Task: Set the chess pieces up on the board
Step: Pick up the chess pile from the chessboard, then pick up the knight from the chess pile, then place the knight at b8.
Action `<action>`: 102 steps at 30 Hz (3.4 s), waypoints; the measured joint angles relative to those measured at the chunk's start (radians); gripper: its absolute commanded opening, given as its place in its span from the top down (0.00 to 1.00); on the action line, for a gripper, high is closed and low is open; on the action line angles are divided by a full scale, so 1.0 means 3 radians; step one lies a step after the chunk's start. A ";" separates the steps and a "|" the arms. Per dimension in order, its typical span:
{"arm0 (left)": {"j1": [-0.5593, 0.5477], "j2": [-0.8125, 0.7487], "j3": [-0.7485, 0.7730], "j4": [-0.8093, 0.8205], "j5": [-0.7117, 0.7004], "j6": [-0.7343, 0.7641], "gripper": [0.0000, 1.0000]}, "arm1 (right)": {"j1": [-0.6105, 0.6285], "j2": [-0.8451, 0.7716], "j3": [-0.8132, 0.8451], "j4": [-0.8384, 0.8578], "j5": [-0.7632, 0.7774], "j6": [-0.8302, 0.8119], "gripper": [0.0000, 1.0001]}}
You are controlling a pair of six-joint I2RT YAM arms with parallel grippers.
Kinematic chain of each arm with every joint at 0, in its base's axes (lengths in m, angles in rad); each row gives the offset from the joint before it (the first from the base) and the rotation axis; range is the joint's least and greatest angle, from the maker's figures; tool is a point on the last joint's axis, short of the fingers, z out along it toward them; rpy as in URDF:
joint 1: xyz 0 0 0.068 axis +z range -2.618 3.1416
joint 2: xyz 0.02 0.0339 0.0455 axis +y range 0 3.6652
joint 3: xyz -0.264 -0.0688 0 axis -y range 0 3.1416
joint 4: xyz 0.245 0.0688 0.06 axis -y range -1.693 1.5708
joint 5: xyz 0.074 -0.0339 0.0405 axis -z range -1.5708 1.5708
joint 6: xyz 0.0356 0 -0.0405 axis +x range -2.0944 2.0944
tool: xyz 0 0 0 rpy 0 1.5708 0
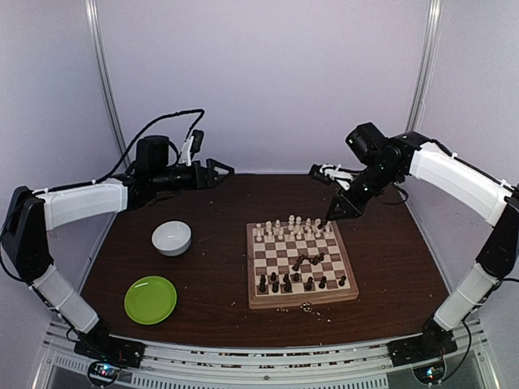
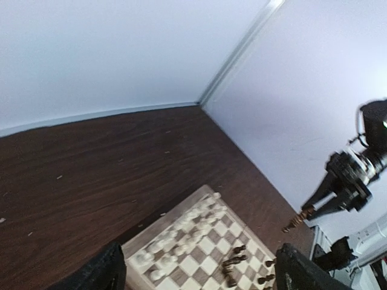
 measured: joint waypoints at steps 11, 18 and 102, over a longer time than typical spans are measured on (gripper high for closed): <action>-0.1049 0.0778 -0.0329 0.2885 0.0139 -0.0902 0.31 | -0.0331 -0.0340 0.0027 0.0525 -0.1148 0.0445 0.97; -0.1242 0.1431 -0.0004 0.3587 0.0149 -0.1336 0.31 | -0.0345 -0.0443 0.0017 0.0758 -0.1522 0.0670 0.97; -0.1156 0.0511 0.0215 0.0422 -0.0440 0.0079 1.00 | 0.0730 -0.0183 -0.1385 0.0256 0.0436 -0.0645 0.95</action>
